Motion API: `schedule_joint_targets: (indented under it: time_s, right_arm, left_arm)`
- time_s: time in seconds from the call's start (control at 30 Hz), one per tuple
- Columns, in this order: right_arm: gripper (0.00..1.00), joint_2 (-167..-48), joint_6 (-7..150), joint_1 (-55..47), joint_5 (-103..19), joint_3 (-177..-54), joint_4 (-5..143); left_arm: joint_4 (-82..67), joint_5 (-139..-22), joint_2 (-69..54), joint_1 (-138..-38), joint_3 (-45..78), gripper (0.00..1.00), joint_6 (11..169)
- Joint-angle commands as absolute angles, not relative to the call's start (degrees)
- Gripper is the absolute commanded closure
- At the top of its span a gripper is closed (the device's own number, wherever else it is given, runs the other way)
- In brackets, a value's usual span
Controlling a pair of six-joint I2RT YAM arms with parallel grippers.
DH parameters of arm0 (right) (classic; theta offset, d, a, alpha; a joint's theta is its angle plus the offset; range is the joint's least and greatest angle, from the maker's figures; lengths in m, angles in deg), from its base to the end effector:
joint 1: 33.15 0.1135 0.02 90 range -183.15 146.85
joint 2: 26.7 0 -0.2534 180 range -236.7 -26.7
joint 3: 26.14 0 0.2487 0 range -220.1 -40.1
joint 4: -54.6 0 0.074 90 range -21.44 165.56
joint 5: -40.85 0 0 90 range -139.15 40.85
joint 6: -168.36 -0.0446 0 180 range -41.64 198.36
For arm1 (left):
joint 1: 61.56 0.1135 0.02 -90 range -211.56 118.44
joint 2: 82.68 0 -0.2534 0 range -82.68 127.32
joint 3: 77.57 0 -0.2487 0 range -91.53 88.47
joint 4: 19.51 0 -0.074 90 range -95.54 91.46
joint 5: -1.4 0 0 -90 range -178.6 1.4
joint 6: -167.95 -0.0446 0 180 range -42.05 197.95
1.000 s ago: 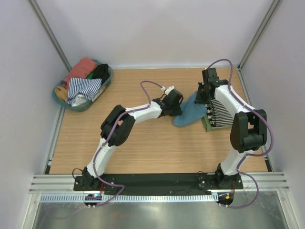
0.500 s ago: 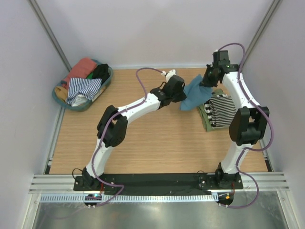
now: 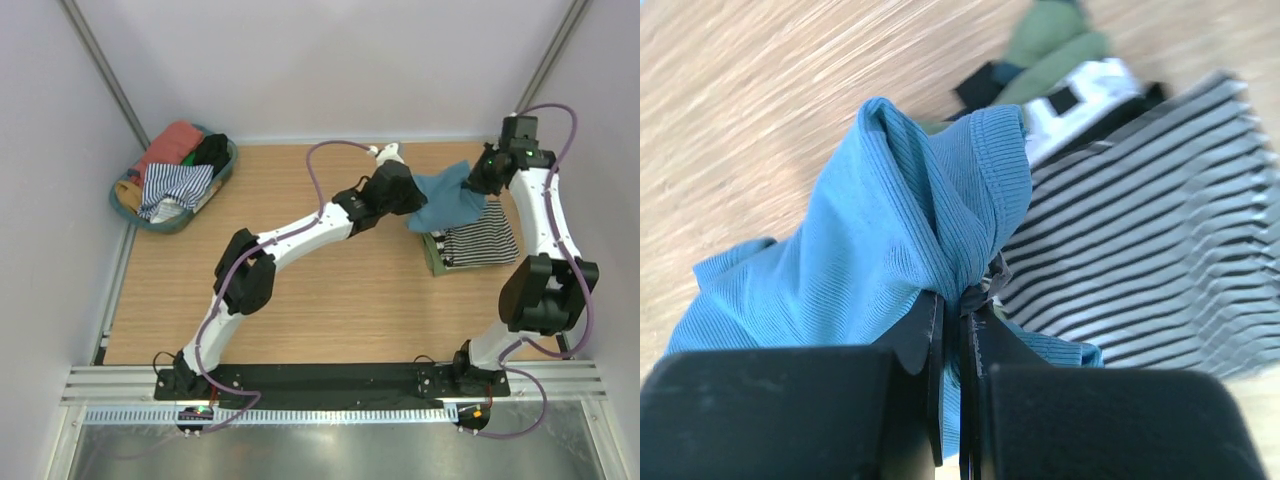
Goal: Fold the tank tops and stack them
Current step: Neatly place the folded tank top to the corner
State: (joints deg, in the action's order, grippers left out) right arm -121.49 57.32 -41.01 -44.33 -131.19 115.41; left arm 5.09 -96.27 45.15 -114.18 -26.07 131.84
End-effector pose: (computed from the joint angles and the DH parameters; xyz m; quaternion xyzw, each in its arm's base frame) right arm 0.3583 -0.0457 0.3189 0.2209 0.9143 0.0780 0.3304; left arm 0.3278 -0.4192 0.2686 -0.0457 0.8360 -0.4023 0.3703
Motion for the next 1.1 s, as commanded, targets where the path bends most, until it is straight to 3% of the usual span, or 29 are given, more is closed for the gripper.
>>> schedule_joint_targets:
  time_s: [0.0,0.13,0.67,0.83,0.93,0.97,1.07]
  right_arm:
    - [0.99,-115.93,57.80,-44.04,-45.11,-128.96,113.12]
    - [0.99,-113.02,57.53,-48.69,-45.63,-126.07,113.03]
    - [0.99,-109.67,53.32,-58.37,-45.81,-112.88,103.99]
    - [0.96,-113.53,51.64,-60.75,-44.58,-110.50,99.68]
    - [0.84,-115.29,50.15,-61.45,-43.79,-109.36,96.87]
    - [0.71,-115.64,50.15,-61.45,-44.14,-109.18,96.60]
    - [0.49,-115.83,49.89,-61.54,-46.50,-109.53,96.77]
  left_arm:
    - [0.25,-94.41,47.91,-117.97,-32.36,1.00,130.16]
    - [1.05,-93.61,52.83,-119.91,-39.23,1.00,130.16]
    - [-2.12,-95.54,59.87,-123.87,-42.93,1.00,128.75]
    - [-3.43,-95.64,62.42,-123.96,-42.58,0.98,128.84]
    - [-5.27,-96.33,62.51,-124.05,-40.30,0.85,128.67]
    - [-5.28,-96.69,62.16,-124.05,-39.77,0.72,128.40]
    - [-5.28,-99.31,59.89,-124.05,-37.14,0.47,126.21]
